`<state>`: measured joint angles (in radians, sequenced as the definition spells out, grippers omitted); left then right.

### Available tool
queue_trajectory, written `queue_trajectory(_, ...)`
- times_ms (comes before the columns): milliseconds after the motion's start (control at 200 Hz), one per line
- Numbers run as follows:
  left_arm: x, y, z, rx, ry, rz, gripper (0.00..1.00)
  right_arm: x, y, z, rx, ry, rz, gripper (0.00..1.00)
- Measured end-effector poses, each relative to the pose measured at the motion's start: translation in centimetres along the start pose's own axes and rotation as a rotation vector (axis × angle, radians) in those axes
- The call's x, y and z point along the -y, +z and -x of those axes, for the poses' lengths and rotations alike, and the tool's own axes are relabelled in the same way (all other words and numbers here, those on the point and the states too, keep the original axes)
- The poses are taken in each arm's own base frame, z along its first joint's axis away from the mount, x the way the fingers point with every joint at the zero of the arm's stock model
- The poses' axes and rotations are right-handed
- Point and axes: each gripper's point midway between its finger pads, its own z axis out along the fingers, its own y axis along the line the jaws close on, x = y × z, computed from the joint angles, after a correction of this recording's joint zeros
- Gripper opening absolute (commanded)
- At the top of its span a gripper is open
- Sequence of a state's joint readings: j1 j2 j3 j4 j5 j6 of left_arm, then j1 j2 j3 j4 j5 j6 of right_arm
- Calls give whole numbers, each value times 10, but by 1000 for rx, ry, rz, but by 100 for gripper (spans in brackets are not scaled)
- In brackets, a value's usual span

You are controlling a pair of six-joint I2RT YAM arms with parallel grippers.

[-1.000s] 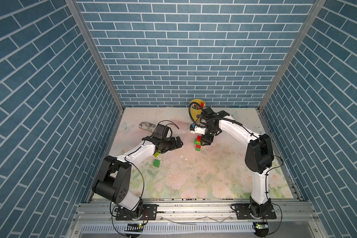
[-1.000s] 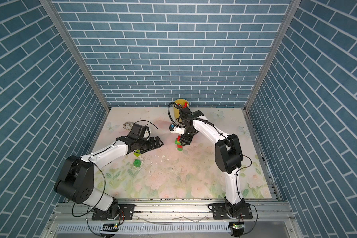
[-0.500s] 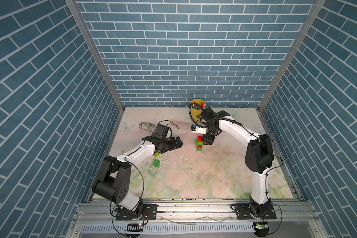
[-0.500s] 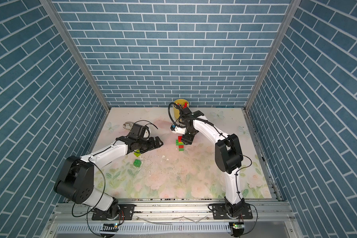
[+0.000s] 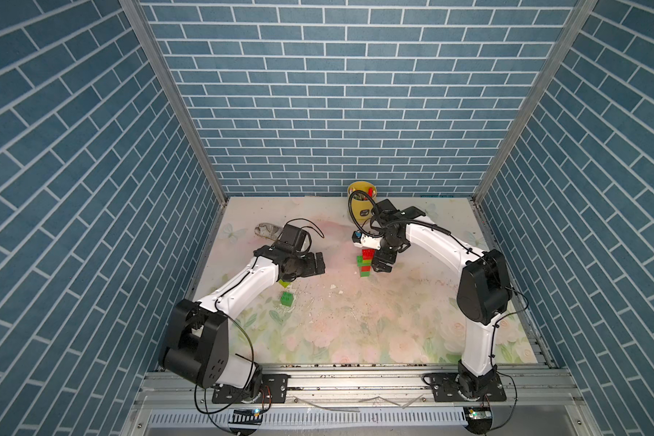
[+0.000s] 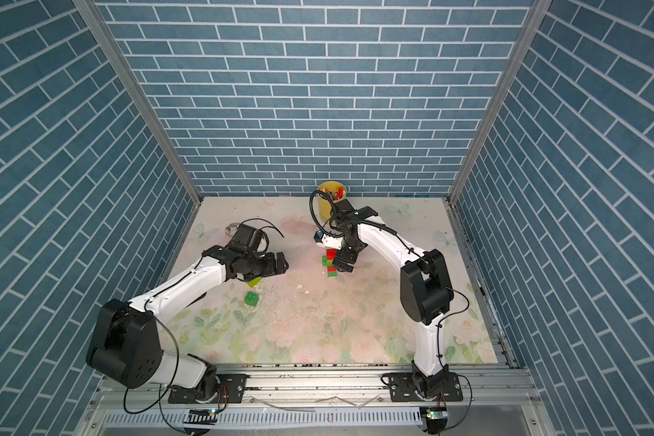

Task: Assemble a spoon with lego
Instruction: Adjust the lego brick at the center of the board, then move the lego brick at the center of the board.

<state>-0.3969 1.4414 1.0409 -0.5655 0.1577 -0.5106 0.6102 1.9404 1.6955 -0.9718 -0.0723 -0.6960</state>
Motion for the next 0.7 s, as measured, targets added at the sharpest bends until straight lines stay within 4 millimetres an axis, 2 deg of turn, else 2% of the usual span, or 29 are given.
queue_trajectory(140,-26,-27,-1,2,53,154,99,-5,-25,-2,53,-4,-44,99)
queue_trajectory(270,-56,-34,-16,-75,89,282,99,-11,-52,-2,130,-3,-89,99)
queue_trajectory(455,-79,-18,-34,-204,123,356,93,-10,-80,-8,200,12,-146,99)
queue_trajectory(700,-87,7,-51,-318,176,359,82,9,-90,-38,193,93,-197,99)
